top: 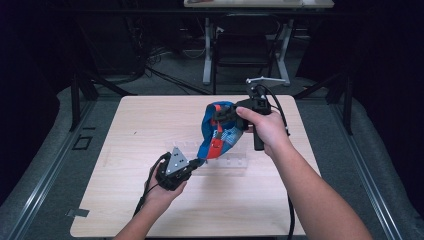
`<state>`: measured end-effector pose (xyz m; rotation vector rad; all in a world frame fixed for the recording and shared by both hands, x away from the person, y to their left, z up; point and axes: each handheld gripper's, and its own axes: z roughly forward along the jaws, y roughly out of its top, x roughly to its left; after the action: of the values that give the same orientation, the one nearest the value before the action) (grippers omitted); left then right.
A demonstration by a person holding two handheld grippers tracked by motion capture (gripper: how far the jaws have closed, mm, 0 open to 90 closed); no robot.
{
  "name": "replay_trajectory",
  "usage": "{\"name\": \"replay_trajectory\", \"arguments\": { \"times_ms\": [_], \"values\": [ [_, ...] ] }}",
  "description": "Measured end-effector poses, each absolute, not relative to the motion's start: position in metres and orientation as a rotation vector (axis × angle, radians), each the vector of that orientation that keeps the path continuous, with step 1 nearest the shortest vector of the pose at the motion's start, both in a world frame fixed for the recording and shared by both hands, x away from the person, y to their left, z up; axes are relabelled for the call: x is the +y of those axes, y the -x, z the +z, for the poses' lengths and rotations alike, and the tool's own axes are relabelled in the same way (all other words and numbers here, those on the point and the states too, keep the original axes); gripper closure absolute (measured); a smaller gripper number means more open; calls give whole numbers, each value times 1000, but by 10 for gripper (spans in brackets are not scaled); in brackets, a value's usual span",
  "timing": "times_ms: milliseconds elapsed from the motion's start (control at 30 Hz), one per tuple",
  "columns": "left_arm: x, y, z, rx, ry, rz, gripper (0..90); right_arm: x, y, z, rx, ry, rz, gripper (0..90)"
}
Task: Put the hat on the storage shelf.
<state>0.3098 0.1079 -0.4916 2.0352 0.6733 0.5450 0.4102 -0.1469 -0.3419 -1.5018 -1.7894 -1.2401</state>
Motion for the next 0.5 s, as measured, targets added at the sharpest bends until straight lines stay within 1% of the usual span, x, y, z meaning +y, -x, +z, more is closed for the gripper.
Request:
{"name": "replay_trajectory", "arguments": {
  "times_ms": [200,367,433,500],
  "values": [
    [110,-308,-494,682,-2040,552,884,-148,-410,-344,-1797,1515,-1241,783],
    [113,-309,-498,702,-2045,547,885,-151,-409,-343,-1808,1546,-1263,714],
    [114,-309,-501,708,-2042,548,885,-153,-409,-343,-1808,1556,-1271,673],
    [116,-309,-503,713,-2047,544,884,-155,-409,-342,-1817,1557,-1274,670]
  ]
}}
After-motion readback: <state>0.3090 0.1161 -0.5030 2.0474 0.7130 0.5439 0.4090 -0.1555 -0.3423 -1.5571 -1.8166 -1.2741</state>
